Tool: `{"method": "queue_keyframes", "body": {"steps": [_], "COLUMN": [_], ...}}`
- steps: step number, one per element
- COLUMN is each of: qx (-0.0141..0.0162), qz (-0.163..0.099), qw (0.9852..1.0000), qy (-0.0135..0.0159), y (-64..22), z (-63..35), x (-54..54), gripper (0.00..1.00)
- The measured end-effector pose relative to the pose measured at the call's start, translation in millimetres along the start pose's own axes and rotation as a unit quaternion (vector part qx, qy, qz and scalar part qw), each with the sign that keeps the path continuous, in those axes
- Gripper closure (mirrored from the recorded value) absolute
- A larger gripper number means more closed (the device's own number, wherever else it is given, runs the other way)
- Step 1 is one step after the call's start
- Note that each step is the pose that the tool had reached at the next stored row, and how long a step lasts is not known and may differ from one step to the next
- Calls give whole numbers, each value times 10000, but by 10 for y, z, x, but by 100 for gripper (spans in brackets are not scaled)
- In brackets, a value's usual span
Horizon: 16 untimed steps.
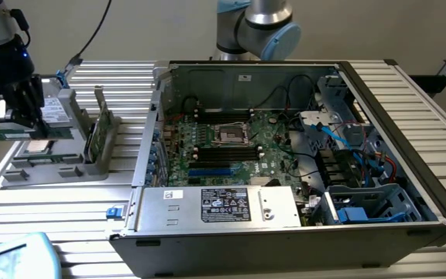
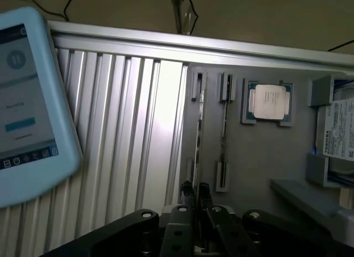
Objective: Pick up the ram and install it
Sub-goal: 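Pick up the ram and move it above insertion slot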
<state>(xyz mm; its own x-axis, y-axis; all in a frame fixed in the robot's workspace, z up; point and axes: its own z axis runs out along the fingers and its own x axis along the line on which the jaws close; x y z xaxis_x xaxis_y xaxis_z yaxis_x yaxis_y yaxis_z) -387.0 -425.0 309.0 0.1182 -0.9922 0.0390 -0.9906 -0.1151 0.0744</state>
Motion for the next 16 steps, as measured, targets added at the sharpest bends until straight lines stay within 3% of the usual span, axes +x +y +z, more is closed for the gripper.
{"method": "queue_keyframes", "body": {"steps": [16], "qx": [-197], "qz": [-34], "qw": [9998], "qy": [-21], "y": [-448], "z": [-519], "x": [77], "gripper": [86]}}
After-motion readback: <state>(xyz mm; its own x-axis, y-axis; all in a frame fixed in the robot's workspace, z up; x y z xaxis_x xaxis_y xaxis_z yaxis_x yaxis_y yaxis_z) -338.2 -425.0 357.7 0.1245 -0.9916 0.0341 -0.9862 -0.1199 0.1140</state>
